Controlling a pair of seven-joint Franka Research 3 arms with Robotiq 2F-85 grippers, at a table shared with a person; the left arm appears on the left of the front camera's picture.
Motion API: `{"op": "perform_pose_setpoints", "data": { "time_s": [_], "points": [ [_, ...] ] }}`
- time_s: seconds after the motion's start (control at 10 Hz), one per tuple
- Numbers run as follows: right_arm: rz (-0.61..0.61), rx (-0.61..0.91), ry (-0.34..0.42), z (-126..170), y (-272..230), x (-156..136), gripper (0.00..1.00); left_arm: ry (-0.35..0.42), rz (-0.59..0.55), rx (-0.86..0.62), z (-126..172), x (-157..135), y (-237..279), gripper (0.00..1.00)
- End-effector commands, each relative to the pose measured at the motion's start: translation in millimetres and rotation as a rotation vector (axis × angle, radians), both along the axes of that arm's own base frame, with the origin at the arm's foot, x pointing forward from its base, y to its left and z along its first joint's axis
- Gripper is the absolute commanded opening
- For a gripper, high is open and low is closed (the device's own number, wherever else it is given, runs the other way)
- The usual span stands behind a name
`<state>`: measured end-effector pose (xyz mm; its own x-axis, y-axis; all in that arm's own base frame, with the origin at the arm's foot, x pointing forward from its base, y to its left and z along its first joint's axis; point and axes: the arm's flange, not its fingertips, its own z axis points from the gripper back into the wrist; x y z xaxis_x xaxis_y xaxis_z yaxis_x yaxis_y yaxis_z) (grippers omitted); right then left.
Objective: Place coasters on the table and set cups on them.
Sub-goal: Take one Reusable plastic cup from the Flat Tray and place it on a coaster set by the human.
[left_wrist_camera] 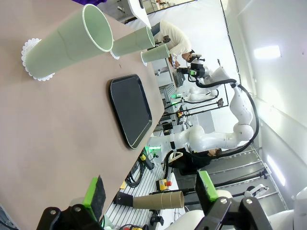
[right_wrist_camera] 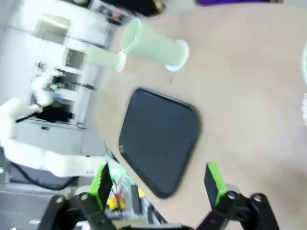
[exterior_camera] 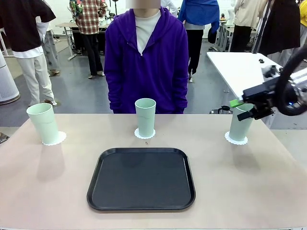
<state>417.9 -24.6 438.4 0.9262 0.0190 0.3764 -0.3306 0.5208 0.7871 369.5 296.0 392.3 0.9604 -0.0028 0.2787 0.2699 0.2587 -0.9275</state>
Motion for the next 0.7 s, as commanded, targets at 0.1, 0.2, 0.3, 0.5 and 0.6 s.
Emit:
{"op": "perform_pose_setpoints", "data": {
  "time_s": [0.1,0.2,0.3,0.5,0.6],
  "points": [
    [0.092,0.311,-0.121,-32,-49,-12,1.00,0.003,0.003,0.011,3,-1,-1,1.00],
    [0.104,0.360,-0.127,-41,-66,-21,1.00,0.003,0.003,0.011,3,-1,-1,1.00],
    [0.107,0.398,-0.098,-48,-80,-31,1.00,0.003,0.003,0.011,3,-1,-1,1.00],
    [0.111,0.422,0.008,-61,-99,-50,1.00,0.003,0.003,0.011,3,-1,-1,1.00],
    [0.088,0.424,0.065,-66,-109,-59,1.00,0.003,0.003,0.011,3,-1,-1,1.00]
  ]
}}
